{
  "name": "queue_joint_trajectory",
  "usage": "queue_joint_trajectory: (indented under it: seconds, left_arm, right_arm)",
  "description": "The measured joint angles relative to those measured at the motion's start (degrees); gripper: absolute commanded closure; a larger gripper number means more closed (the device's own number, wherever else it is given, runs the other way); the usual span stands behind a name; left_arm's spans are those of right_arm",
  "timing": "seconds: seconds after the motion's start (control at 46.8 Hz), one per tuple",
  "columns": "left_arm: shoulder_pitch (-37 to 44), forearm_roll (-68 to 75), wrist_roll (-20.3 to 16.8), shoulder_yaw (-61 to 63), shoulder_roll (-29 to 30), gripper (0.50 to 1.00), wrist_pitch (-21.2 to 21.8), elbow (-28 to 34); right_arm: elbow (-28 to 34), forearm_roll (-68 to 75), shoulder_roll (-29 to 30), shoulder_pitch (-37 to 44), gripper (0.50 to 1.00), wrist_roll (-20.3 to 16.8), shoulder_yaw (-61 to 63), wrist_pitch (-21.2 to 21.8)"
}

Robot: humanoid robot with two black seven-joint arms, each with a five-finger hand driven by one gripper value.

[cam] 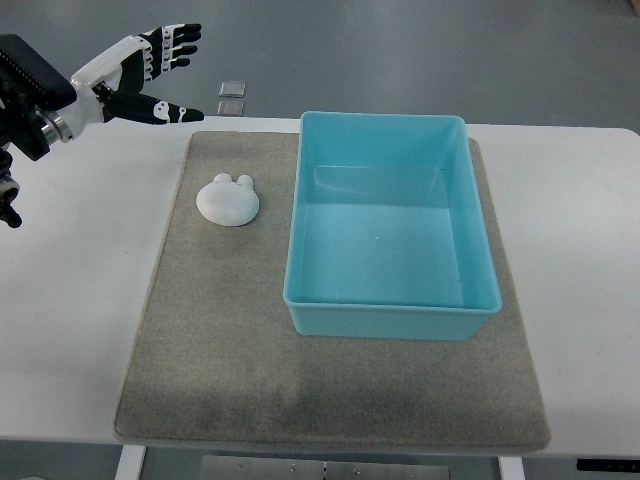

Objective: Place white toy into blue box with left hand
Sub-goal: 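Swing the left hand down and reach toward the white rabbit toy, then close the left hand's fingers around the white rabbit toy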

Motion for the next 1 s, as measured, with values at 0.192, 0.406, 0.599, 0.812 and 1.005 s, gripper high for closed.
queue_joint_trajectory:
  seconds: [0.192, 0.406, 0.599, 0.812, 1.005]
  left_arm:
    - [0.01, 11.23, -1.12, 0.86, 1.72, 0.529, 0.26, -0.07]
    - [0.57, 21.55, -3.69, 3.92, 2.26, 0.559, 3.99, -1.15]
    - [0.71, 24.16, -3.70, 10.52, 2.17, 0.559, 11.65, -3.36]
    - [0.20, 28.89, -3.70, 12.79, -0.19, 0.559, 16.48, -3.45]
    - [0.10, 31.10, -3.70, 12.85, -1.78, 0.566, 16.79, -3.45]
  right_arm:
    - [0.00, 0.00, 0.00, 0.00, 0.564, 0.00, 0.01, 0.00]
    - [0.00, 0.00, 0.00, 0.00, 0.564, 0.00, 0.01, 0.00]
    - [0.00, 0.00, 0.00, 0.00, 0.564, 0.00, 0.00, 0.00]
    - [0.00, 0.00, 0.00, -0.01, 0.564, 0.00, -0.01, 0.00]
    - [0.00, 0.00, 0.00, -0.01, 0.564, 0.00, 0.02, 0.00]
